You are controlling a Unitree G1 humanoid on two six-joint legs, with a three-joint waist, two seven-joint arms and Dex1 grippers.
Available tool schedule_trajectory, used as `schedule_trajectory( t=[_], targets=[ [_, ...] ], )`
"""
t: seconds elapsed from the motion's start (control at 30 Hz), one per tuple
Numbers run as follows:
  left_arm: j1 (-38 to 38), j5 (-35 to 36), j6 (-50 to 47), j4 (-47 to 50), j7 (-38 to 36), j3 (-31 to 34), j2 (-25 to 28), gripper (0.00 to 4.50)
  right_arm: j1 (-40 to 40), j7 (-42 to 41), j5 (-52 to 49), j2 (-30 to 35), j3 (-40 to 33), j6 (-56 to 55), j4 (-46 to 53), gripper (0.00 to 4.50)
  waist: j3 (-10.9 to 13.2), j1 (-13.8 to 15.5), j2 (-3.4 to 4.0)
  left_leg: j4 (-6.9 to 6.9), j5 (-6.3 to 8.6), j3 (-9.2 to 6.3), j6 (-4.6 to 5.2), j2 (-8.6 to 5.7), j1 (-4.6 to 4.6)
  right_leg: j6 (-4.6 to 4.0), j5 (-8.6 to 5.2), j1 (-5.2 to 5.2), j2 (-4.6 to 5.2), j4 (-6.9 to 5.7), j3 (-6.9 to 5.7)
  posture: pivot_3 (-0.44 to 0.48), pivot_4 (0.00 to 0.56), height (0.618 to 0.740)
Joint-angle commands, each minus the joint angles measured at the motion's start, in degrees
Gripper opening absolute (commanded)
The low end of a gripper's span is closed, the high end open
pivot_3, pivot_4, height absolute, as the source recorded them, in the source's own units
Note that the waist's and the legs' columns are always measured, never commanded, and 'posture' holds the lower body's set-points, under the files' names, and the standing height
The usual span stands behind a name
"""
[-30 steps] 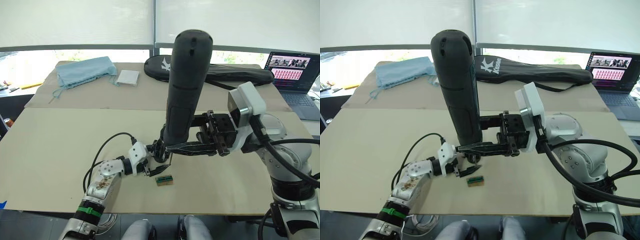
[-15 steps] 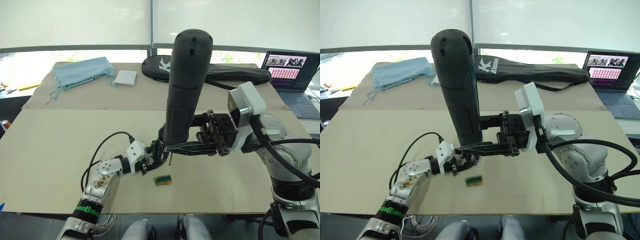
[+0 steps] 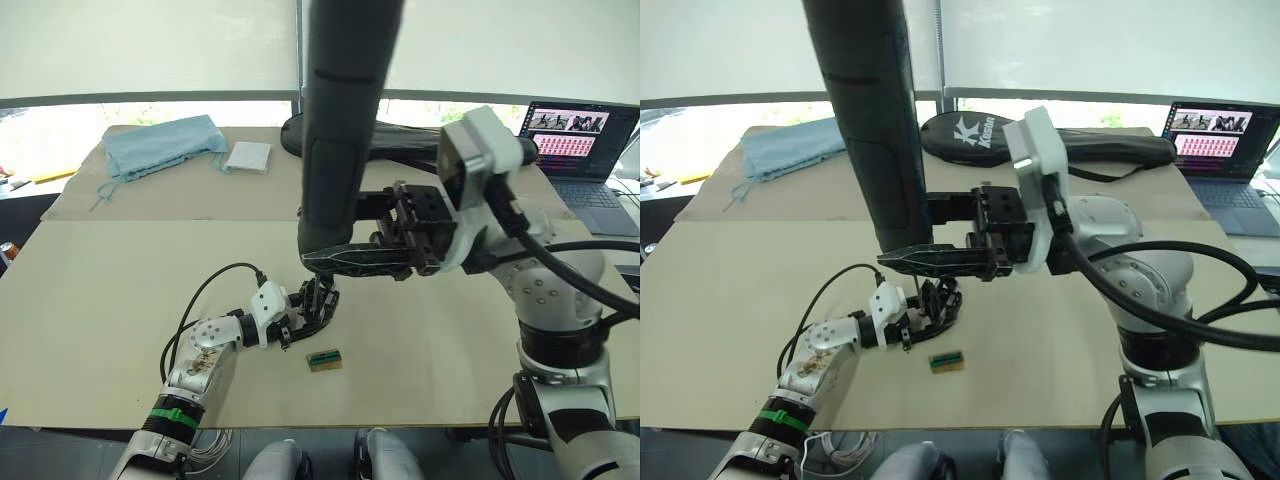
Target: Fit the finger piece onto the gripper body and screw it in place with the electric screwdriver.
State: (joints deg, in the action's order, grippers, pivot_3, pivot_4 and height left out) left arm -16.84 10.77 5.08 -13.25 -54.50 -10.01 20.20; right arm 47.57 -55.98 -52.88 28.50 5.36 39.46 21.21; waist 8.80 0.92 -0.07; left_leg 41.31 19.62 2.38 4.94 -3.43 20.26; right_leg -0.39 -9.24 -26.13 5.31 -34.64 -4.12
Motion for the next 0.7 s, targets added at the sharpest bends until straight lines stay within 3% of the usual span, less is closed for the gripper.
schedule_trajectory(
  t=[0.03,0.7],
  targets=[
    [1.3,-1.5,-0.2,-3.0,0.3,-1.2,-0.3,2.31,2.7,0.5,1.5,-1.1,0.4,-0.1,-0.7,1.92,0.0,0.0,0.01,0.0,0.0,0.0,0.0,-0.01,0.0,0.0,0.0,0.0,0.0,-0.02,0.0,0.0,0.15,0.74],
    [1.3,-1.5,-0.9,-3.5,0.0,-1.5,-0.3,2.31,4.0,1.1,10.4,-7.4,4.0,-0.6,-5.9,1.92,0.0,-0.1,0.08,0.03,-0.01,0.0,-0.02,-0.05,-0.03,0.0,0.0,0.0,0.0,-0.14,-0.04,0.0,0.15,0.74]
  ],
)
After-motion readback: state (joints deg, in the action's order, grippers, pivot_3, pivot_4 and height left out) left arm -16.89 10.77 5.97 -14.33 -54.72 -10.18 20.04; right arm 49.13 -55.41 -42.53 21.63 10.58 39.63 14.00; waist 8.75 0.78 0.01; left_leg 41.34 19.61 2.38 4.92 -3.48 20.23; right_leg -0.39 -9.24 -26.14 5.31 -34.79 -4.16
